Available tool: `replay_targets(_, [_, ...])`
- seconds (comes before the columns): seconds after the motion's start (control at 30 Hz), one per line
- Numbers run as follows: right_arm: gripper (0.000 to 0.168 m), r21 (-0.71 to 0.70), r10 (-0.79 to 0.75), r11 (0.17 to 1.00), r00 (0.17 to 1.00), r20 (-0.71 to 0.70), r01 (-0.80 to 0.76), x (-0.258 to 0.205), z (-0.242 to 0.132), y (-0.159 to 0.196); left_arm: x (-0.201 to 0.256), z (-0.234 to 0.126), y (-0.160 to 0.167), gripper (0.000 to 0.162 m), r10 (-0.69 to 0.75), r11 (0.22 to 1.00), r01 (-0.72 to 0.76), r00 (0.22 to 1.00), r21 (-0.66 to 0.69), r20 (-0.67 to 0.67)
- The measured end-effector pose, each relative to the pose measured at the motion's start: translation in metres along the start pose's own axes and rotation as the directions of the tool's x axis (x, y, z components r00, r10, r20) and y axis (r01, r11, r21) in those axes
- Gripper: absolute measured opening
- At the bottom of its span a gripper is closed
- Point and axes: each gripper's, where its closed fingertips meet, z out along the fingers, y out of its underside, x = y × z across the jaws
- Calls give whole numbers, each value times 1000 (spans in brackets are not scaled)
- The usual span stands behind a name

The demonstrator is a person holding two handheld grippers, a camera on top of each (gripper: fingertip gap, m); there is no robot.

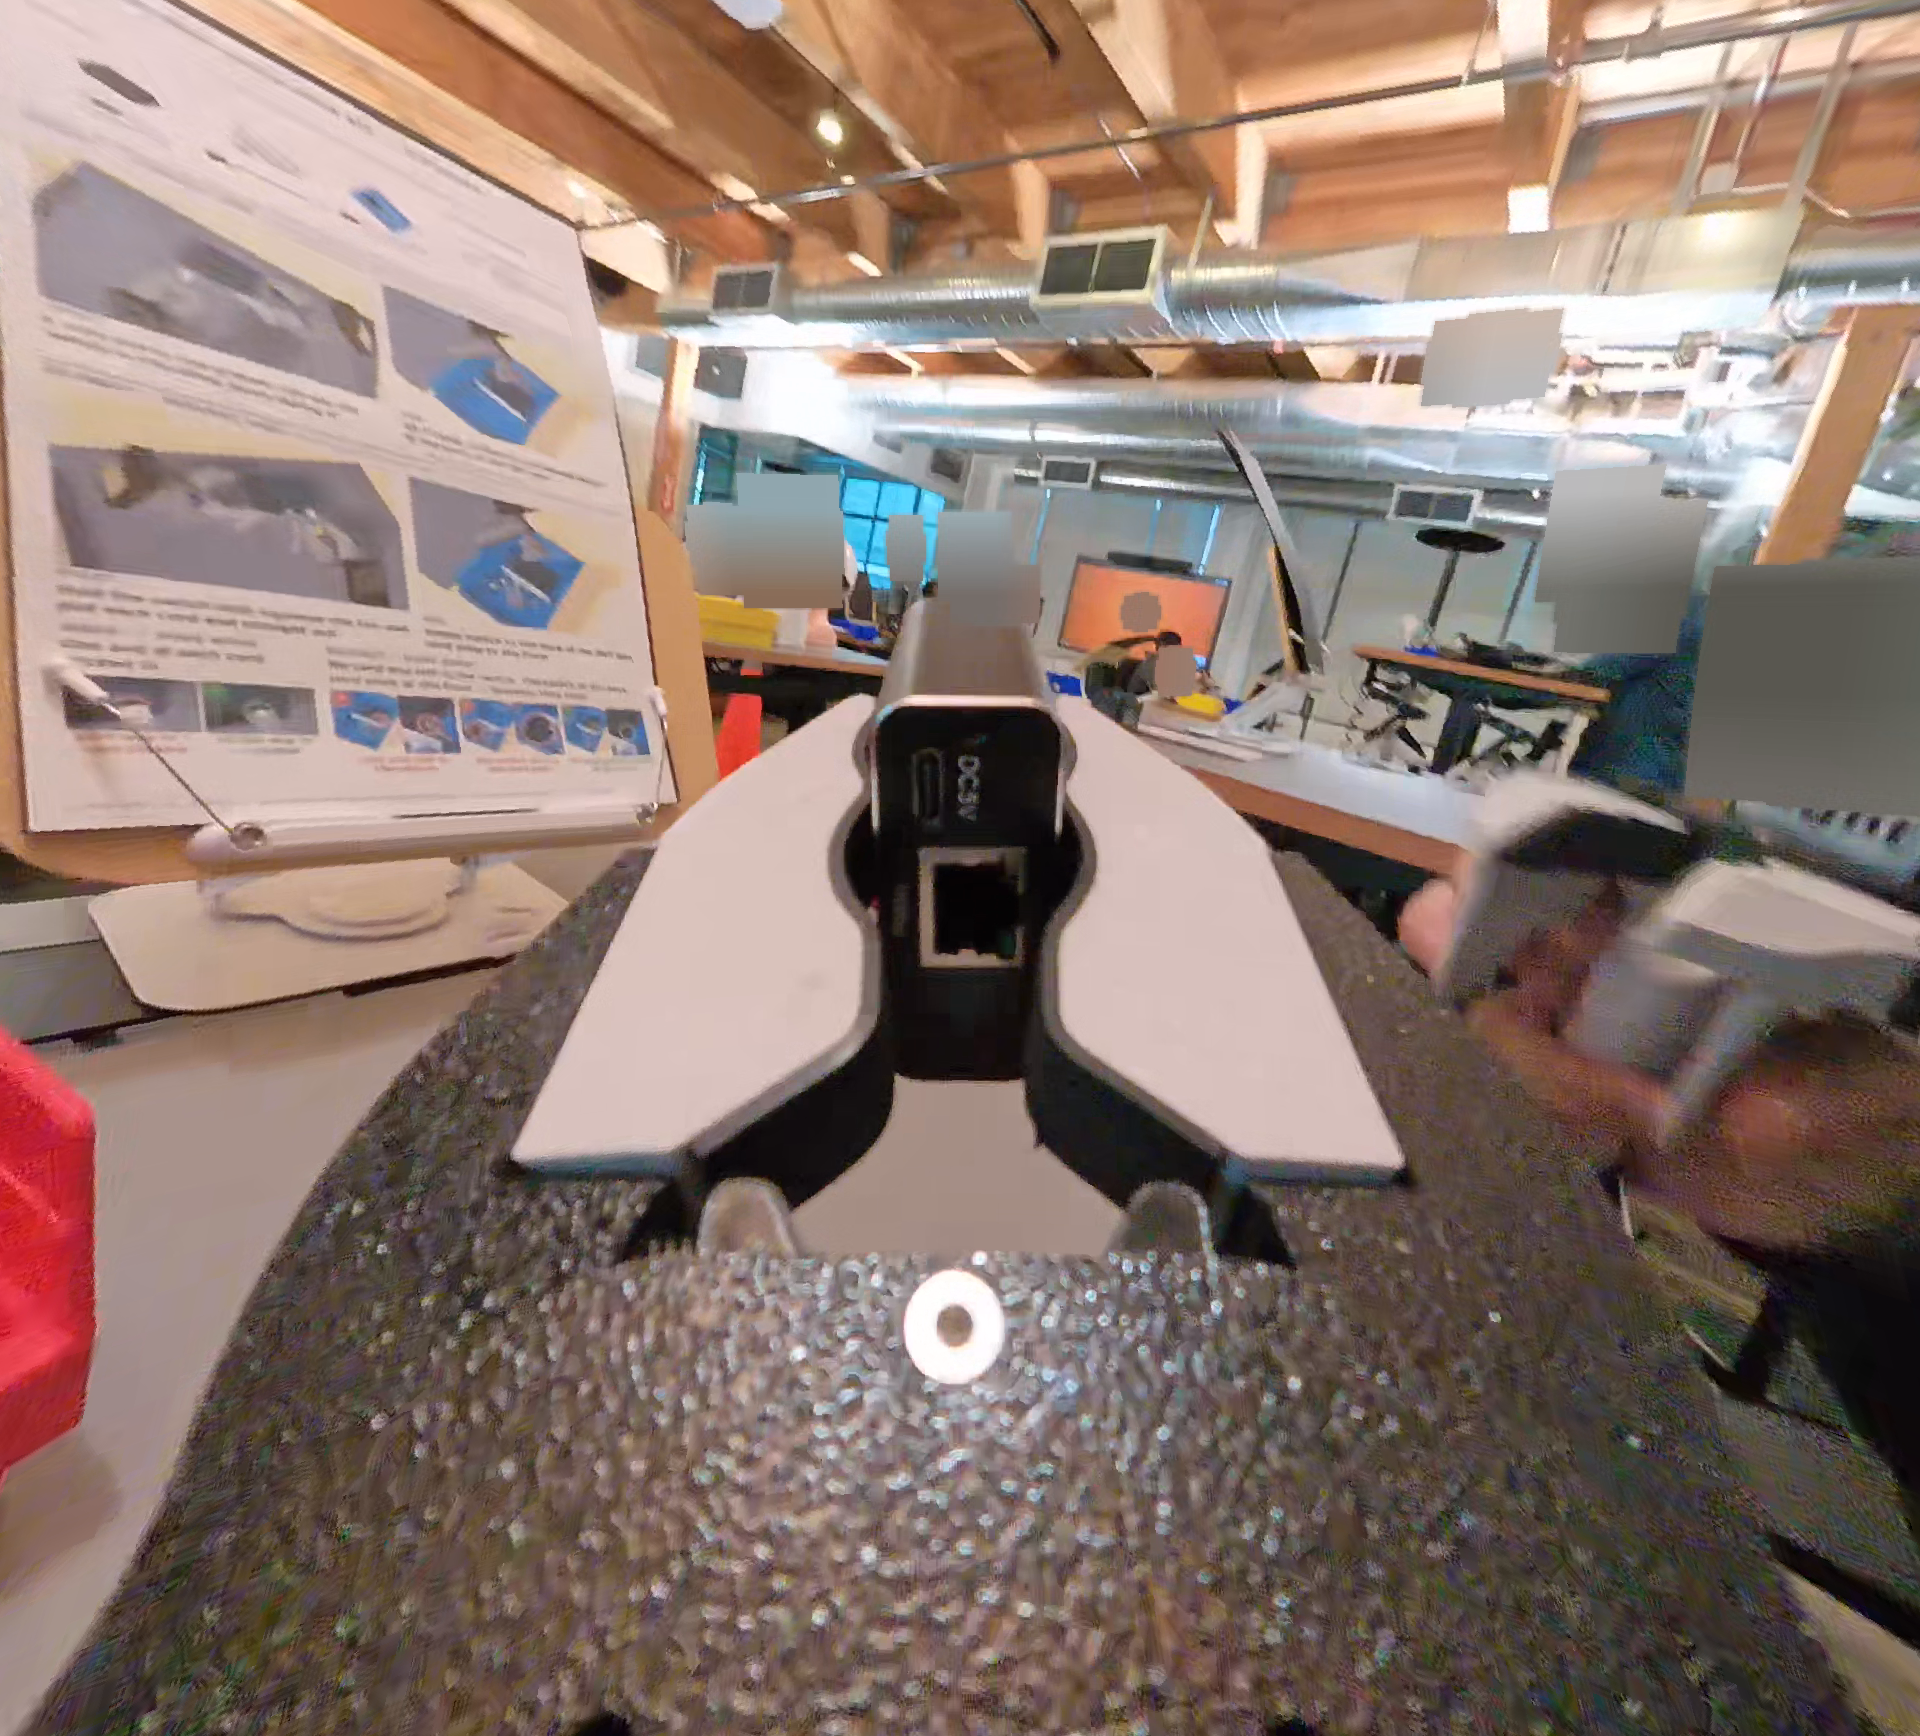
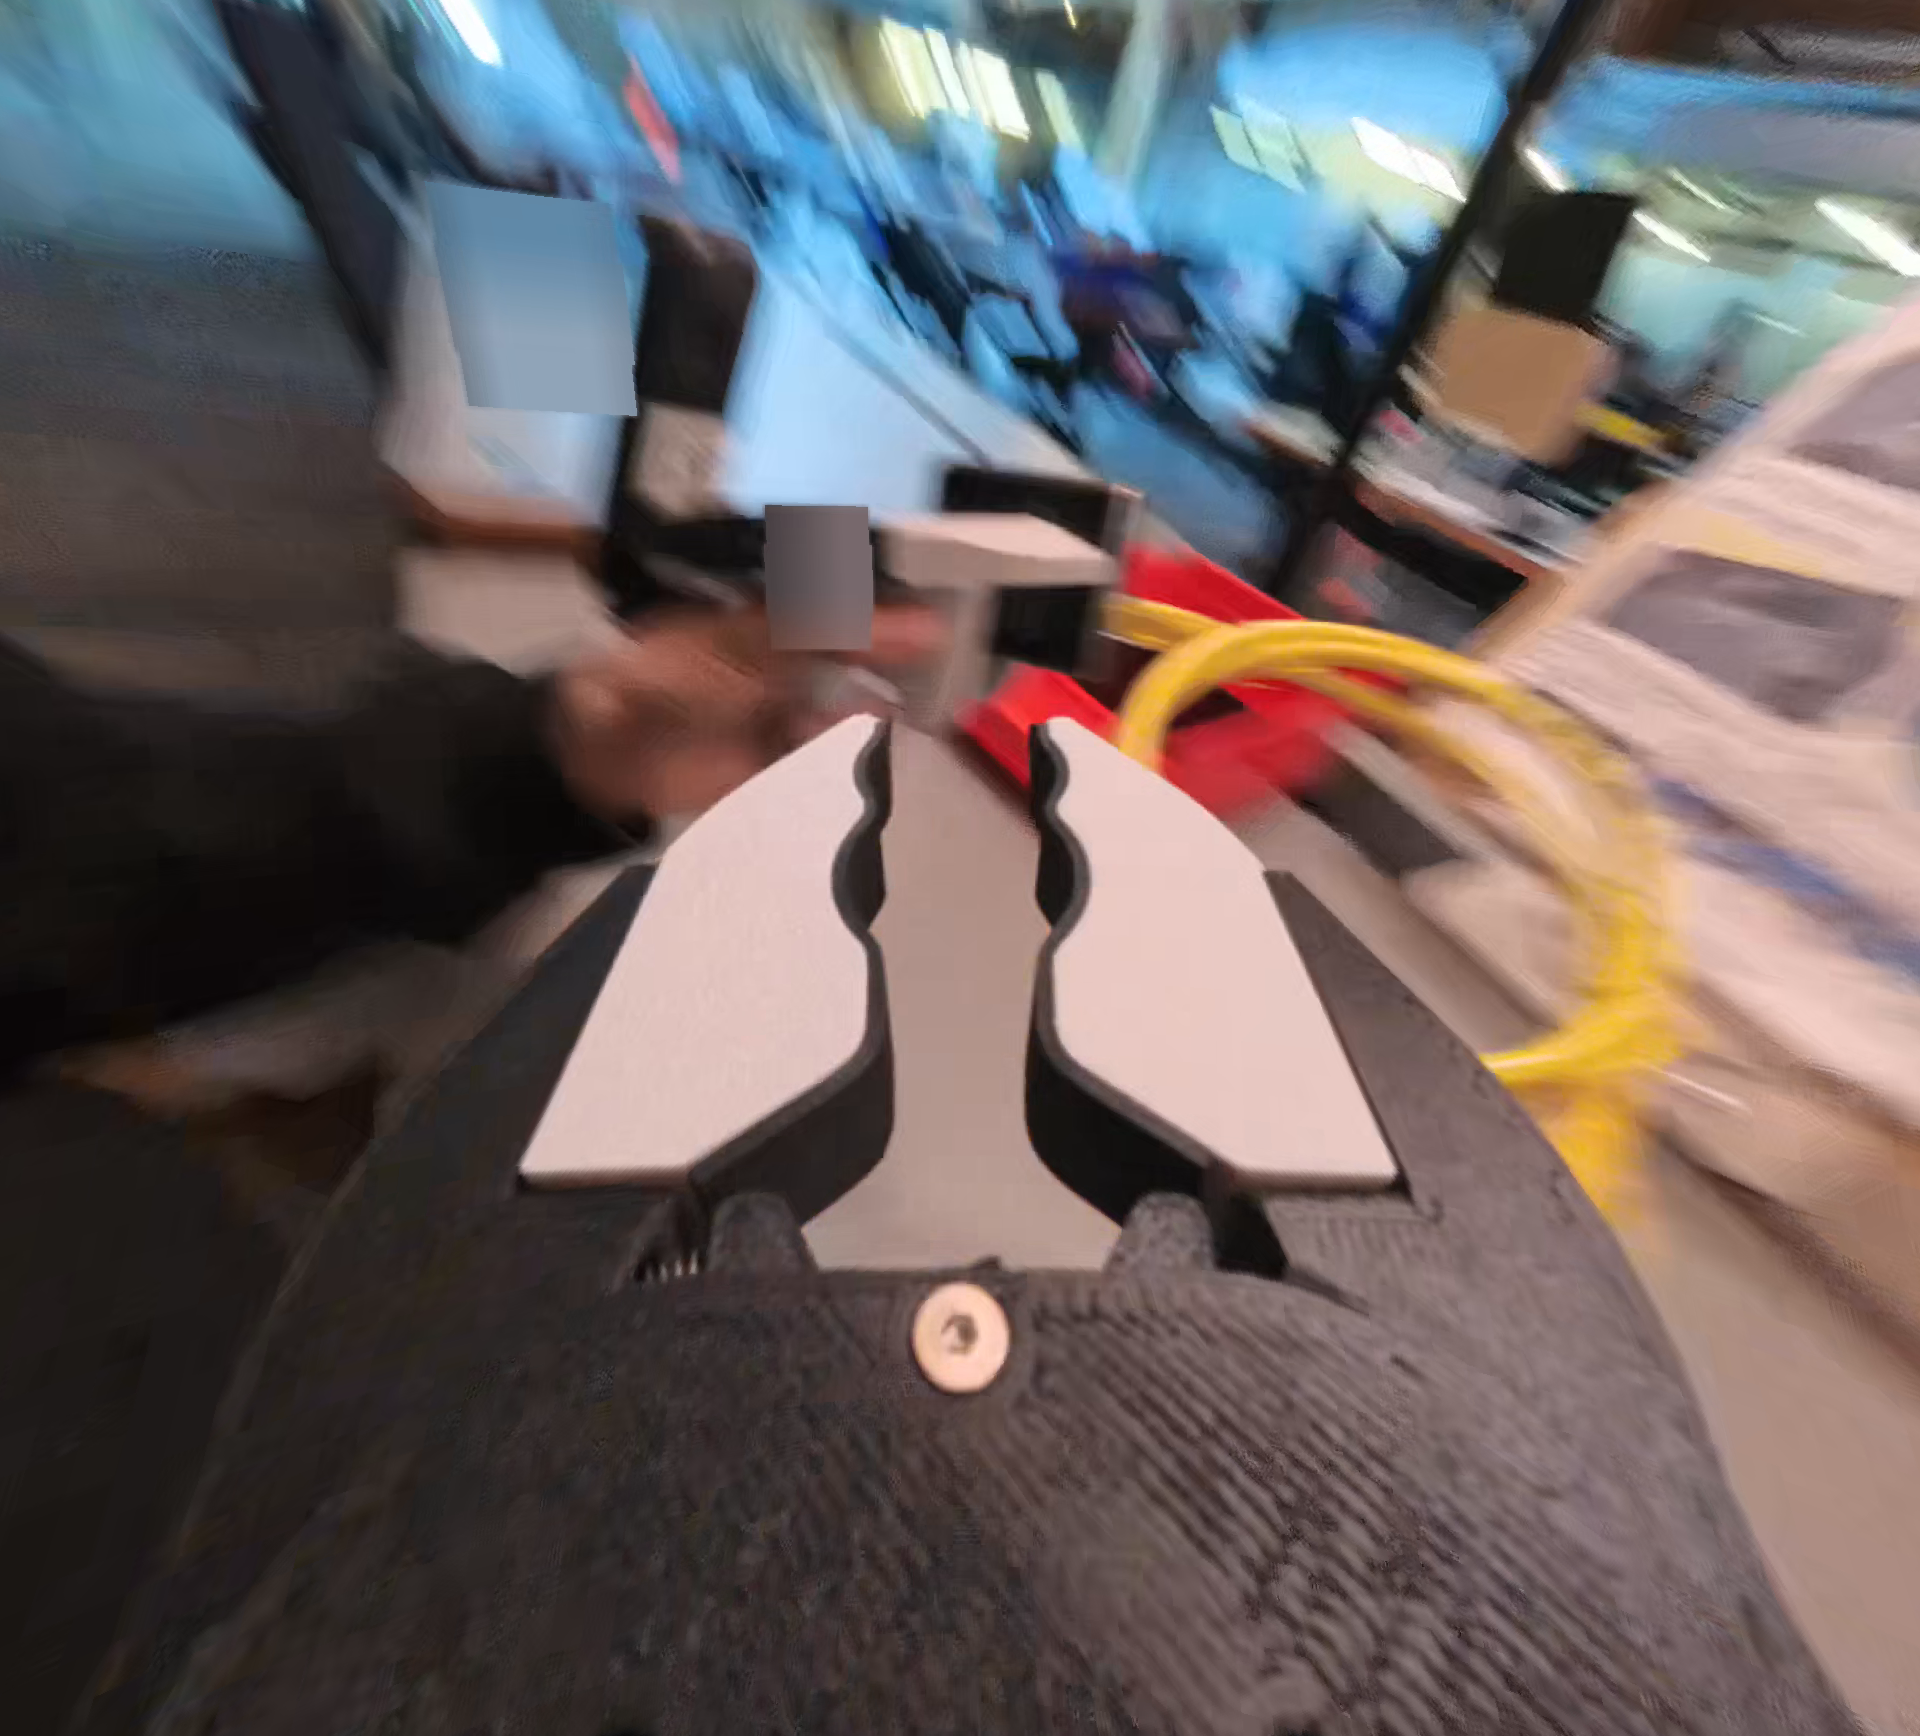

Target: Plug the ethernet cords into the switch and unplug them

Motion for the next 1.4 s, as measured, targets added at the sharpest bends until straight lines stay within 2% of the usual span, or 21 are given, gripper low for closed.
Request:
replay_targets(0.07, [12, 281, 201, 921, 947, 250, -270, -35, -12, -8, 5, -2, -11, 26, -9, 997, 9, 1000, 71, 0])
replay_targets(0.1, [11, 320, 289, 869, 913, 289, -377, -33, -10, 2, 12, -1, -14, 26, -25, 995, 29, 999, 94, -35])
replay_targets(0.13, [18, 306, 373, 835, 880, 296, -457, -26, -3, 17, 19, 0, -17, 26, -54, 992, 61, 996, 107, -71])
replay_targets(0.2, [22, 262, 473, 795, 829, 297, -547, -15, 13, 41, 38, 3, -23, 26, -109, 982, 134, 979, 136, -173])
replay_targets(0.27, [21, 394, 490, 703, 805, 334, -592, 1, 15, 28, 53, 9, -23, 26, -141, 977, 174, 960, 120, -241])
replay_targets(0.33, [20, 541, 482, 629, 826, 293, -558, 26, 10, 12, 63, 13, -20, 26, -146, 978, 181, 950, 106, -277])
replay_targets(0.5, [15, 566, 348, 671, 877, 330, -480, 33, 16, -14, 64, 15, -14, 26, -156, 977, 189, 949, 98, -274])
replay_targets(0.57, [15, 577, 333, 657, 874, 355, -485, 37, 17, -21, 63, 16, -9, 26, -147, 984, 168, 951, 56, -272])
replay_targets(0.67, [13, 569, 323, 657, 867, 381, -495, 41, 25, -23, 60, 15, -7, 26, -127, 989, 143, 957, 45, -261])
replay_targets(0.9, [24, 556, 335, 655, 856, 393, -512, 37, 30, -17, 61, 13, 4, 27, -147, 989, 134, 932, -62, -330])
replay_targets(1.07, [20, 578, 305, 660, 874, 379, -480, 34, 20, -19, 70, 14, 7, 26, -125, 992, 105, 922, -74, -367])
replay_targets(1.3, [18, 614, 340, 573, 840, 423, -542, 30, 11, -30, 84, 13, 5, 26, -70, 998, 64, 910, -27, -408])
replay_targets(1.4, [17, 628, 324, 552, 835, 444, -549, 25, 6, -38, 92, 13, 3, 26, 11, 1000, -5, 910, 16, -415])
